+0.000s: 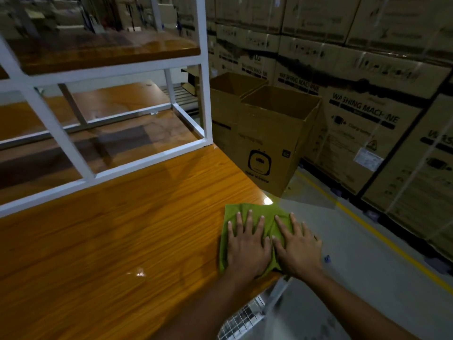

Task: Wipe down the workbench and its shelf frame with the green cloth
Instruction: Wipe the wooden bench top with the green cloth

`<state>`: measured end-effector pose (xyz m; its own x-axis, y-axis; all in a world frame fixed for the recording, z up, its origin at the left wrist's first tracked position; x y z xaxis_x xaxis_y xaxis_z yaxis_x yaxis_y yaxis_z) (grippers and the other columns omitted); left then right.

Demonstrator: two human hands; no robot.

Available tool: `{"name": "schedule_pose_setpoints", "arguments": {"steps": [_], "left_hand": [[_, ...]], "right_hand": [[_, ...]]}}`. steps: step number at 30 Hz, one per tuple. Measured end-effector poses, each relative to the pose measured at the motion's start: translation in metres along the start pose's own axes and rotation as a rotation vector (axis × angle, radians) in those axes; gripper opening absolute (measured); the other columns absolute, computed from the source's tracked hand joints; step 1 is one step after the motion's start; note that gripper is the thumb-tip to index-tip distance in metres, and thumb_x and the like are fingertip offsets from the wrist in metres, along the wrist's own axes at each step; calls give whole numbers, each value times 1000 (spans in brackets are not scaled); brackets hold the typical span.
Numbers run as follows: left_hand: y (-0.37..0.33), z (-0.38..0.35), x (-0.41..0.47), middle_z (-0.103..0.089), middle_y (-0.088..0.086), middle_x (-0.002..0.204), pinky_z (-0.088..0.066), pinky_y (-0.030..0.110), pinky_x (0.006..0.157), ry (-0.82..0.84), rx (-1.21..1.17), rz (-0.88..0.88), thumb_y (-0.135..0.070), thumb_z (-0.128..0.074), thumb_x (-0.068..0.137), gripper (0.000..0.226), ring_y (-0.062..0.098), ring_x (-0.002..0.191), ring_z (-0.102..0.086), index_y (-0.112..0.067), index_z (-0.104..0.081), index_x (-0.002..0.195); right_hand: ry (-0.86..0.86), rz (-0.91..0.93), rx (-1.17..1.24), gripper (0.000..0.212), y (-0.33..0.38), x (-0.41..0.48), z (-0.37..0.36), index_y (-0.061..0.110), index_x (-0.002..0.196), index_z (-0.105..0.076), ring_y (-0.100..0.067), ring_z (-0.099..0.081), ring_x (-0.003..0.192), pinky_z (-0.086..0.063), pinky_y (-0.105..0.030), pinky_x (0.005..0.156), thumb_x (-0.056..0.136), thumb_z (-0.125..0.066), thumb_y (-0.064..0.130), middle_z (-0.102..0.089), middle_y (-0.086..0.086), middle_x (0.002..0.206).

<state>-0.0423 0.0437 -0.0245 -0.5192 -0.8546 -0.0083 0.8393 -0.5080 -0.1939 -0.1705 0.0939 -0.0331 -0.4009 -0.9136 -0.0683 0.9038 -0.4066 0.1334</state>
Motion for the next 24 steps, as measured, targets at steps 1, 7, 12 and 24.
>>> {"name": "schedule_pose_setpoints", "arguments": {"steps": [1, 7, 12, 24], "left_hand": [[2, 1, 6, 7, 6, 163, 8, 54, 117, 0, -8, -3, -54, -15, 97, 64, 30, 149, 11, -32, 0, 155], [42, 6, 49, 7, 2, 164, 7, 51, 118, -5, 5, 93, -53, -10, 95, 63, 27, 150, 9, -35, -2, 155], [81, 9, 92, 11, 0, 163, 10, 50, 117, -3, 18, 136, -60, 9, 80, 77, 26, 149, 14, -38, 2, 154], [165, 29, 196, 8, -1, 163, 4, 50, 120, -10, 40, 165, -57, -13, 99, 60, 25, 150, 10, -37, -1, 154]], "right_hand": [[8, 16, -11, 80, 3, 6, 0, 48, 152, -1, -31, -19, 147, -25, -57, 113, 78, 9, 77, -4, -1, 165], [70, 154, -7, 72, 48, 64, -4, 39, 154, 7, -33, -12, 149, -26, -51, 115, 88, 5, 69, 6, -8, 165], [80, 225, 27, 65, 82, 109, -5, 35, 156, 5, -34, -10, 149, -25, -52, 116, 99, -13, 61, 8, -10, 164], [72, 371, 73, 66, 167, 235, -12, 11, 157, 1, -27, 9, 151, -4, -41, 123, 104, -15, 46, 9, -14, 163]]}}
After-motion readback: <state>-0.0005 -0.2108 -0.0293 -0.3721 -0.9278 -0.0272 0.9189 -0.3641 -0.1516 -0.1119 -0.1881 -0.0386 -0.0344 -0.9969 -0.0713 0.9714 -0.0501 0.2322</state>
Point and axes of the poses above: each hand's wrist, its own x-axis towards the middle knuckle, its own z-axis out of the back of the hand, y = z × x, the point moved 9 cm from there along x, towards the middle knuckle
